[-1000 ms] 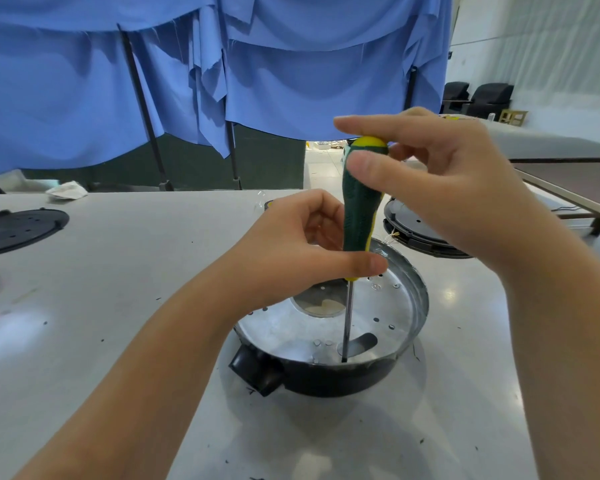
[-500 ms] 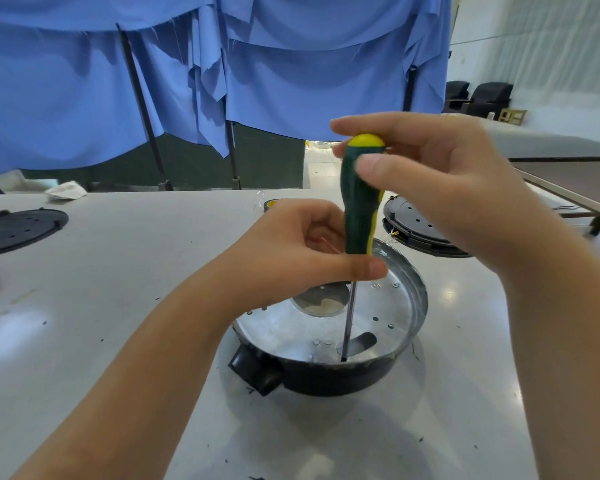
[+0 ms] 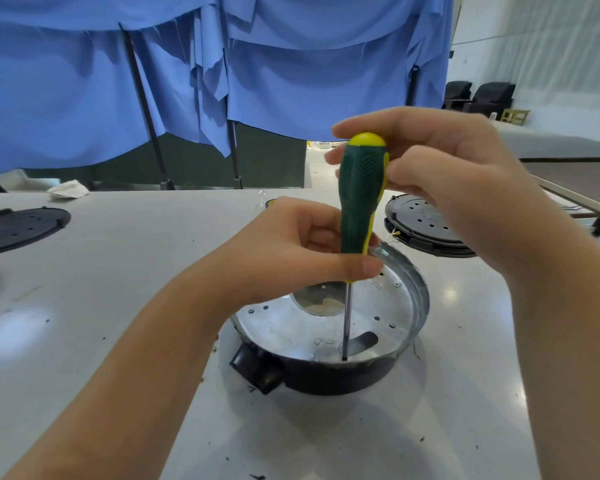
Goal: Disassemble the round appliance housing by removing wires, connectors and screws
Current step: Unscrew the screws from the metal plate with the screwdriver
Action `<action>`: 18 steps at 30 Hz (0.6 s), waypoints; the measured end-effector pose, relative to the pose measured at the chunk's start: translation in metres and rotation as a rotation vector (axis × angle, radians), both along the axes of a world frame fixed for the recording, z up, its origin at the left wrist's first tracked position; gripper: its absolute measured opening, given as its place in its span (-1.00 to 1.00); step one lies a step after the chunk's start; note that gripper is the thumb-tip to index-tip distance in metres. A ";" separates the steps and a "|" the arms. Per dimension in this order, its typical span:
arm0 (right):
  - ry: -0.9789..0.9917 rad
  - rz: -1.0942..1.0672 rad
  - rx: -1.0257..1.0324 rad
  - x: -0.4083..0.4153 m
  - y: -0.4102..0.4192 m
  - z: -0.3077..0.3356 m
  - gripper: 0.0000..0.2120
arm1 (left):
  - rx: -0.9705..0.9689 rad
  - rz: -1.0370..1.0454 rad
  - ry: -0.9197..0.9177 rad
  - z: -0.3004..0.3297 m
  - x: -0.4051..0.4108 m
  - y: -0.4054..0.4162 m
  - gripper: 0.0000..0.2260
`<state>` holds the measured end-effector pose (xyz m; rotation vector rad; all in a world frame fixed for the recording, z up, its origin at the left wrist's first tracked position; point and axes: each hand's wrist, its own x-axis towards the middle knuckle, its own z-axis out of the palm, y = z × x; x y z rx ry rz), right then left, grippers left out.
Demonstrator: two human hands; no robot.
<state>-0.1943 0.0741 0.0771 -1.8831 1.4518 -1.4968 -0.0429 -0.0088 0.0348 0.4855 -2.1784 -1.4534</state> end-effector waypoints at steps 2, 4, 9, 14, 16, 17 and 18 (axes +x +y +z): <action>0.055 -0.027 -0.013 0.001 -0.001 -0.001 -0.70 | -0.059 0.063 0.013 0.000 -0.001 0.000 -0.65; 0.133 -0.072 -0.027 0.003 -0.002 -0.003 -0.72 | -0.137 0.117 0.018 -0.002 -0.004 0.001 -0.62; 0.131 -0.050 -0.051 0.003 -0.001 -0.002 -0.77 | -0.154 0.094 -0.022 -0.002 -0.006 0.004 -0.74; 0.111 -0.075 -0.018 0.001 -0.002 -0.002 -0.68 | -0.011 -0.062 -0.076 -0.002 0.000 -0.003 -0.76; 0.103 -0.074 -0.005 0.000 -0.003 -0.002 -0.67 | -0.008 -0.030 -0.052 -0.002 0.001 -0.003 -0.74; 0.101 -0.068 -0.001 0.000 -0.003 -0.003 -0.69 | -0.024 0.001 -0.040 -0.002 0.000 -0.003 -0.72; 0.105 -0.061 0.004 0.000 -0.004 -0.004 -0.71 | -0.056 0.042 -0.031 -0.003 -0.001 -0.004 -0.68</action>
